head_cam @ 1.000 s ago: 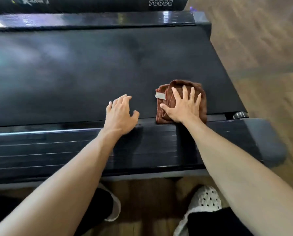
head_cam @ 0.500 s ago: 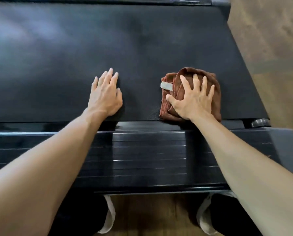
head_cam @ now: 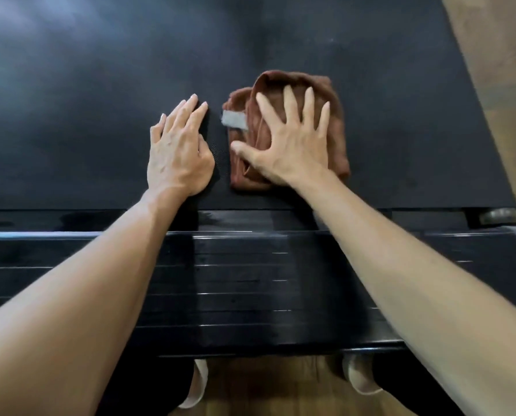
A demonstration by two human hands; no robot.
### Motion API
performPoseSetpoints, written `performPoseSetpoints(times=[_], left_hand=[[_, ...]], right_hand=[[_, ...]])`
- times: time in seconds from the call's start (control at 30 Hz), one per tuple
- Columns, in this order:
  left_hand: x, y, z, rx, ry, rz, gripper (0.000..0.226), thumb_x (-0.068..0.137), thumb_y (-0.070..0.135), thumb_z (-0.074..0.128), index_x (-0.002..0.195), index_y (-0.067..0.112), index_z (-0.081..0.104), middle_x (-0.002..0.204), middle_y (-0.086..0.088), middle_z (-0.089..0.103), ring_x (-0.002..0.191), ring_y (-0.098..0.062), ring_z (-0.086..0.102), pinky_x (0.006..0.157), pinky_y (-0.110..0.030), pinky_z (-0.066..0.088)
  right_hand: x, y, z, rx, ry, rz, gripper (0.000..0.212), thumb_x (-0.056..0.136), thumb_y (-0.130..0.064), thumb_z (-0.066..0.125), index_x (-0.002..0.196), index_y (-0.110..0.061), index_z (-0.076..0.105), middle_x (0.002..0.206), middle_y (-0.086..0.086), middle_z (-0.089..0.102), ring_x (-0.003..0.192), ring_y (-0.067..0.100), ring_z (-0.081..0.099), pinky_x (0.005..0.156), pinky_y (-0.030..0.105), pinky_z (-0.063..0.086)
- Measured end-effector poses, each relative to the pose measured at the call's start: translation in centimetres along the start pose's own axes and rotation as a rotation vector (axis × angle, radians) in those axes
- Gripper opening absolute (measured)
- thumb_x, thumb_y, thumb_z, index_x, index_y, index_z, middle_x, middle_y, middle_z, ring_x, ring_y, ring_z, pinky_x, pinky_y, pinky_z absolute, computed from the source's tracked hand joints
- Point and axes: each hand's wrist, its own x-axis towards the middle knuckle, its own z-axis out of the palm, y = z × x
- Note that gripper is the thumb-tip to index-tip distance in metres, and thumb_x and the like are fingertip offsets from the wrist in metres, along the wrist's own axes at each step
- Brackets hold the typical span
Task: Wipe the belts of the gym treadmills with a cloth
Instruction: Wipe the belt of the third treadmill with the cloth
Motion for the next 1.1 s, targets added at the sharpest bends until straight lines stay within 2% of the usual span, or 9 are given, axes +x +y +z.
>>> performPoseSetpoints(times=[0.17, 0.27, 0.4, 0.53, 0.63, 0.7, 0.8, 0.93, 1.1], left_hand=[[-0.2, 0.2, 0.2, -0.020, 0.019, -0.001, 0.060, 0.097, 0.008, 0.037, 0.156, 0.021, 0.040, 0.168, 0.002, 0.028, 0.155, -0.014, 0.020, 0.127, -0.036, 0.008], [-0.1, 0.3, 0.4, 0.003, 0.023, -0.003, 0.060, 0.098, 0.009, 0.037, 0.156, 0.022, 0.040, 0.168, 0.003, 0.028, 0.155, -0.014, 0.019, 0.126, -0.036, 0.009], [-0.1, 0.2, -0.1, -0.047, -0.023, 0.003, 0.062, 0.096, 0.003, 0.037, 0.157, 0.017, 0.039, 0.168, -0.002, 0.027, 0.157, -0.017, 0.017, 0.128, -0.036, 0.005], [-1.1, -1.2, -2.2, -0.092, 0.013, -0.072, 0.068, 0.089, -0.005, 0.040, 0.154, 0.015, 0.045, 0.165, -0.008, 0.032, 0.157, -0.025, 0.017, 0.128, -0.042, 0.002], [-3.0, -3.8, -3.6, -0.009, 0.008, -0.098, 0.068, 0.089, -0.002, 0.045, 0.155, 0.017, 0.044, 0.166, -0.008, 0.031, 0.157, -0.025, 0.016, 0.128, -0.045, 0.003], [-3.6, -5.3, -4.5, 0.013, -0.016, -0.104, 0.067, 0.090, -0.001, 0.045, 0.155, 0.017, 0.044, 0.167, -0.007, 0.030, 0.157, -0.025, 0.017, 0.128, -0.046, 0.003], [-3.7, -5.9, -5.6, -0.017, -0.011, -0.158, 0.063, 0.093, 0.002, 0.043, 0.155, 0.017, 0.044, 0.165, -0.007, 0.032, 0.155, -0.023, 0.023, 0.128, -0.044, 0.002], [-4.3, -5.2, -6.3, -0.007, -0.043, -0.132, 0.064, 0.093, 0.003, 0.043, 0.156, 0.012, 0.040, 0.163, -0.006, 0.037, 0.153, -0.017, 0.027, 0.128, -0.043, -0.004], [-4.5, -3.1, -5.6, -0.032, 0.016, -0.131, 0.066, 0.090, -0.002, 0.043, 0.155, 0.008, 0.041, 0.162, -0.006, 0.039, 0.152, -0.018, 0.028, 0.128, -0.041, -0.003]], right_hand=[[-5.7, 4.1, 0.3, 0.000, 0.021, -0.007, 0.103, 0.076, -0.097, 0.025, 0.164, -0.044, 0.014, 0.174, 0.007, 0.006, 0.159, 0.038, 0.000, 0.125, 0.065, 0.000], [-3.0, 4.6, 0.2, -0.009, -0.004, 0.136, 0.098, 0.080, -0.094, 0.028, 0.163, -0.045, 0.014, 0.174, 0.007, 0.004, 0.159, 0.038, -0.003, 0.125, 0.065, -0.003], [2.0, 0.4, 0.0, 0.044, 0.027, 0.265, 0.094, 0.085, -0.088, 0.031, 0.164, -0.040, 0.015, 0.174, 0.013, 0.002, 0.157, 0.046, -0.007, 0.121, 0.070, -0.007], [0.9, -5.8, 0.5, 0.004, 0.020, 0.082, 0.092, 0.087, -0.086, 0.030, 0.165, -0.039, 0.013, 0.174, 0.013, 0.003, 0.158, 0.045, -0.006, 0.122, 0.069, -0.006], [-3.4, -5.6, 1.1, 0.029, 0.051, -0.056, 0.090, 0.086, -0.086, 0.030, 0.164, -0.044, 0.014, 0.174, 0.009, 0.005, 0.158, 0.042, -0.005, 0.123, 0.067, -0.006], [-5.0, -2.8, 0.9, 0.029, 0.041, -0.061, 0.088, 0.087, -0.086, 0.031, 0.163, -0.046, 0.013, 0.174, 0.007, 0.005, 0.159, 0.039, -0.005, 0.123, 0.067, -0.005], [-3.5, 0.4, 0.1, 0.043, -0.025, 0.070, 0.085, 0.089, -0.085, 0.034, 0.163, -0.048, 0.012, 0.174, 0.006, 0.003, 0.159, 0.039, -0.007, 0.122, 0.070, -0.006], [0.4, -3.4, -0.5, 0.031, -0.037, 0.216, 0.088, 0.089, -0.082, 0.033, 0.164, -0.040, 0.016, 0.173, 0.016, 0.004, 0.157, 0.047, -0.008, 0.117, 0.075, -0.008], [-3.4, -7.3, 0.5, 0.015, -0.013, -0.062, 0.086, 0.092, -0.075, 0.035, 0.165, -0.036, 0.014, 0.173, 0.019, 0.002, 0.157, 0.045, -0.011, 0.121, 0.068, -0.010]])
